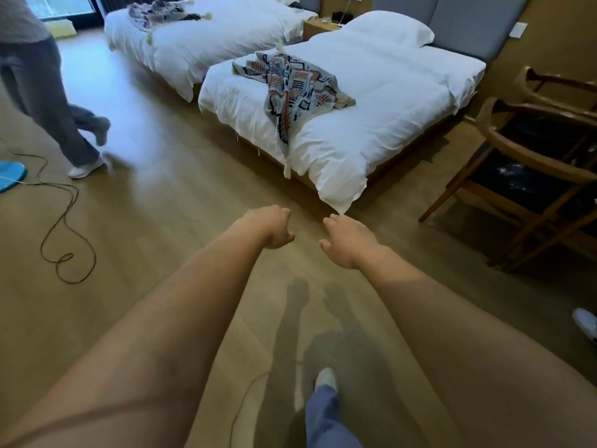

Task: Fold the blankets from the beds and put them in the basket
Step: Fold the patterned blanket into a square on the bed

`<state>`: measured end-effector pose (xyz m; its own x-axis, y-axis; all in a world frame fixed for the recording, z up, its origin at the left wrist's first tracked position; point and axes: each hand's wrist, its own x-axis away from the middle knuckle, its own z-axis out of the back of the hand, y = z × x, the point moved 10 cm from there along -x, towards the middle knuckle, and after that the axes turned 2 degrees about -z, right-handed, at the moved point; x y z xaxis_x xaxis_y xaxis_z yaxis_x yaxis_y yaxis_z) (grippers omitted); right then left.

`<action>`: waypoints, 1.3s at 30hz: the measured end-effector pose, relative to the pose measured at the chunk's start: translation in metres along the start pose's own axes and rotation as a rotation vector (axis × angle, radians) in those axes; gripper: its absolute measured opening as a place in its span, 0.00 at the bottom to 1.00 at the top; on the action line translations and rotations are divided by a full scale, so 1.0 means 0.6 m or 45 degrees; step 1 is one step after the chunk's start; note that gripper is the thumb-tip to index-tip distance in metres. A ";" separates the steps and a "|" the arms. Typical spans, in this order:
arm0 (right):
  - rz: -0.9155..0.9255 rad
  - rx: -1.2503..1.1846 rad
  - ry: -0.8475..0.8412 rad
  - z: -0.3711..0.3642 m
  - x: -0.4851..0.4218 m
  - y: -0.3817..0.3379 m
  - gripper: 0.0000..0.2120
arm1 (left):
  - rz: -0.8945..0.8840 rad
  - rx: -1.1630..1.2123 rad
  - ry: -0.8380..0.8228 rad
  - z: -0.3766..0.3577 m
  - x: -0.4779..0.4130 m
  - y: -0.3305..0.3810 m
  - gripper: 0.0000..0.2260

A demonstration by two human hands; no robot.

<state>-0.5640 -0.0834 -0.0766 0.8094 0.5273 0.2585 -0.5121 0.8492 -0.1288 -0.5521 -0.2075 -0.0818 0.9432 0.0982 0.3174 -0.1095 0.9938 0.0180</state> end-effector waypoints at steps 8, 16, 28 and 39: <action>0.077 0.053 -0.052 0.056 -0.254 0.090 0.23 | 0.060 0.050 -0.005 0.074 -0.248 -0.021 0.26; 0.188 0.058 0.025 0.156 -0.484 0.095 0.21 | 0.164 0.143 0.026 0.157 -0.432 -0.117 0.27; 0.233 -0.002 0.019 0.214 -0.897 -0.017 0.19 | 0.182 0.184 0.003 0.239 -0.743 -0.396 0.27; 0.228 -0.073 0.034 0.305 -1.232 -0.102 0.20 | 0.169 0.195 0.028 0.361 -0.998 -0.613 0.25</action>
<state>-1.1833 -0.5303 -0.0844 0.7146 0.6701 0.2008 -0.6321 0.7415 -0.2249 -1.1442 -0.6432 -0.0731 0.9236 0.2307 0.3060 -0.2784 0.9527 0.1219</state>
